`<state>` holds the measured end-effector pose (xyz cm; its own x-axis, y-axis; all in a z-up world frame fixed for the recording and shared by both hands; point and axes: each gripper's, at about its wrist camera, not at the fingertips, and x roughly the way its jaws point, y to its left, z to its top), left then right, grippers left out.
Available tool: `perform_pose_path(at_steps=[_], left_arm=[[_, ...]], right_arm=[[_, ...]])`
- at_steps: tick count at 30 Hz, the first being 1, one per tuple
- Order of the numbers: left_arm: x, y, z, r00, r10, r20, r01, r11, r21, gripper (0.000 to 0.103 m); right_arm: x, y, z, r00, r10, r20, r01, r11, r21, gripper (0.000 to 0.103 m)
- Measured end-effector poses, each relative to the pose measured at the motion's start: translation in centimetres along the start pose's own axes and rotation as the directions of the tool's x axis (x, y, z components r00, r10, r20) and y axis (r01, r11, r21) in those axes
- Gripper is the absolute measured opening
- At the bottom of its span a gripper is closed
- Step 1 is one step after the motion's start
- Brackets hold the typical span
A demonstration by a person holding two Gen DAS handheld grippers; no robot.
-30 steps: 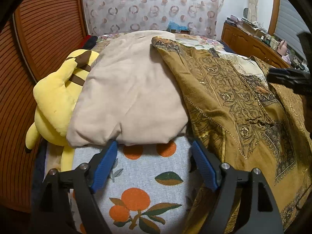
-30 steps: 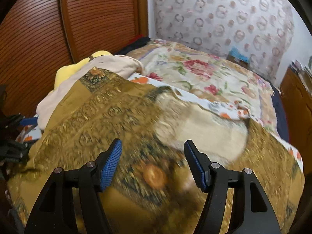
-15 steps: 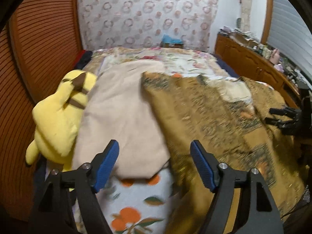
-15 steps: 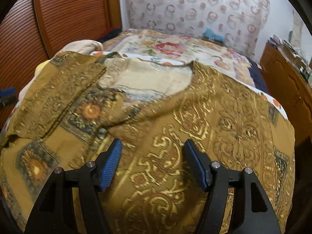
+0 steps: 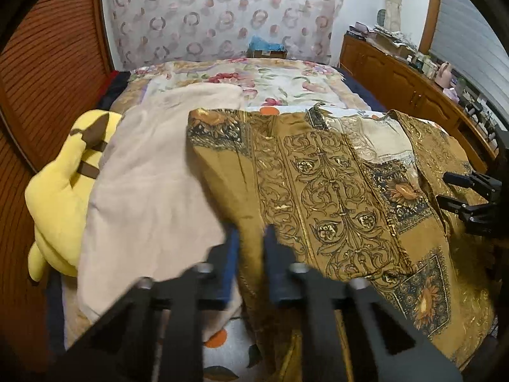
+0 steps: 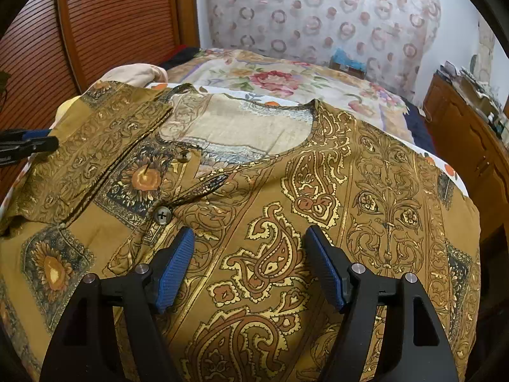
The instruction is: Fold small clothes
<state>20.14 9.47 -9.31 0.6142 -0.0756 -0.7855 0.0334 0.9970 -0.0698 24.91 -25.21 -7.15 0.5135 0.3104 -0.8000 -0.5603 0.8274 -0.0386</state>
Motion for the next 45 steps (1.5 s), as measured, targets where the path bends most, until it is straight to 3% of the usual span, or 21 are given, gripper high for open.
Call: perform_pose_path(at_steps=[3, 14, 21, 28, 32, 40, 45], left_arm=[[-1.1, 0.8, 0.4, 0.999, 0.021, 0.039, -0.020, 1.000, -0.012, 0.001], [-3.2, 3.4, 0.9, 0.991, 0.077, 0.105, -0.074, 0.997, -0.031, 0.002], [-4.4, 0.9, 1.3, 0.990, 0.001, 0.140, -0.003, 1.000, 0.015, 0.061], [-2.7, -4.2, 0.3, 0.992, -0.087, 0.090, 0.080, 0.994, 0.079, 0.061], [-1.6, -7.1, -0.5, 0.992, -0.119, 0.052, 0.113, 0.988, 0.106, 0.061], [0.1, -11.3, -1.9, 0.990, -0.137, 0.015, 0.132, 0.977, 0.170, 0.061], [1.2, -12.8, -2.3, 0.993, -0.120, -0.010, 0.119, 0.972, 0.203, 0.061]], right_arm=[[0.0, 0.0, 0.0, 1.000, 0.000, 0.000, 0.000, 1.000, 0.000, 0.074], [0.0, 0.0, 0.0, 1.000, 0.000, 0.000, 0.000, 1.000, -0.001, 0.075], [0.0, 0.0, 0.0, 1.000, 0.001, 0.000, -0.001, 1.000, -0.001, 0.075], [-0.3, -0.4, -0.1, 1.000, 0.025, 0.008, -0.025, 1.000, 0.014, 0.075], [-3.2, -2.1, -1.2, 0.998, -0.011, 0.060, 0.009, 0.999, 0.043, 0.075], [-9.6, -10.6, -6.1, 0.979, -0.181, 0.091, 0.162, 0.968, 0.191, 0.075], [-11.9, -16.3, -9.3, 0.969, -0.234, 0.073, 0.203, 0.933, 0.295, 0.071]])
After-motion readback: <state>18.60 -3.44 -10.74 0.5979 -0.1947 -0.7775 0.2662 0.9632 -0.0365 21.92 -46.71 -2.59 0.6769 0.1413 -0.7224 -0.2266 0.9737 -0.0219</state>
